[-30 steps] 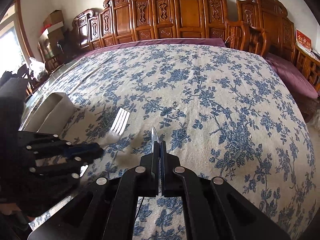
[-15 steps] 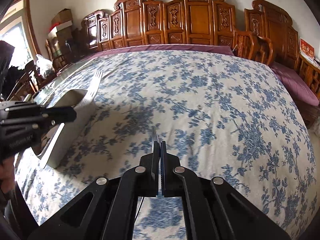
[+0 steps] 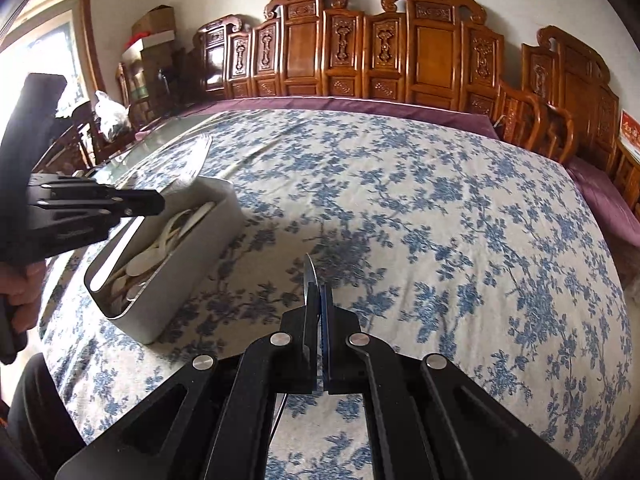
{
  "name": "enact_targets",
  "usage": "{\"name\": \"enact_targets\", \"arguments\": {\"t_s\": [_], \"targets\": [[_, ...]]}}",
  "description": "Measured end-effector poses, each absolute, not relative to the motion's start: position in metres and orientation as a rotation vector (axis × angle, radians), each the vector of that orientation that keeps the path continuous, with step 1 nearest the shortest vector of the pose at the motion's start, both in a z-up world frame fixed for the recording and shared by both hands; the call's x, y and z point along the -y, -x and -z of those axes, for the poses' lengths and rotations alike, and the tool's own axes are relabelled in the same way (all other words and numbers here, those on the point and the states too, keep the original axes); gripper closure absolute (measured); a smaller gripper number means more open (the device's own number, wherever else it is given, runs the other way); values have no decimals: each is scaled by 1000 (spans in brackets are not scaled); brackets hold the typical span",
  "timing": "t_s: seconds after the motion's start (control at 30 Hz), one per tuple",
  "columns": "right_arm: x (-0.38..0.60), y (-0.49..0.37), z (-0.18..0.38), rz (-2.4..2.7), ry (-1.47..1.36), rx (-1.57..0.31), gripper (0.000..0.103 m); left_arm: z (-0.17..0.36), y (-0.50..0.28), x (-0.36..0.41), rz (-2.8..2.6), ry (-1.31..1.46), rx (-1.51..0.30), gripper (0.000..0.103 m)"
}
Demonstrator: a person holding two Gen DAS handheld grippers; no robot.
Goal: Organize utensils
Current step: 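Carry the metal fork and spoon over the metal tray with both tools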
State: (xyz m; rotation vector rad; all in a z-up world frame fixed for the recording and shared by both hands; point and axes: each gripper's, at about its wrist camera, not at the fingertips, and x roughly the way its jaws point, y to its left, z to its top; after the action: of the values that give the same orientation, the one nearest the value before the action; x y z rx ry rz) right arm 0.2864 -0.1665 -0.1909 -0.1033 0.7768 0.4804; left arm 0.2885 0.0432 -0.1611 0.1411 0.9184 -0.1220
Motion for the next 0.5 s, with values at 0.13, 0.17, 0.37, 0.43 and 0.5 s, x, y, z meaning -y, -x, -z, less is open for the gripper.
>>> {"name": "enact_targets", "arguments": {"t_s": [0.13,0.17,0.37,0.43,0.5], "targets": [[161,-285,184,-493,105,-765,101,175,-294,-56,104,-127,-945,97],[159,-284,183,-495,106,-763,101,178,-295,-58,103,-125,-950,97],[147,-282,183,-502,118,-768,101,197,-298,-66,89,-132,-996,97],[142,-282,184,-506,105,-775,101,201,-300,-69,80,-125,-1020,97],[135,-282,185,-513,99,-781,101,201,-297,-74,74,-116,-1021,93]]}}
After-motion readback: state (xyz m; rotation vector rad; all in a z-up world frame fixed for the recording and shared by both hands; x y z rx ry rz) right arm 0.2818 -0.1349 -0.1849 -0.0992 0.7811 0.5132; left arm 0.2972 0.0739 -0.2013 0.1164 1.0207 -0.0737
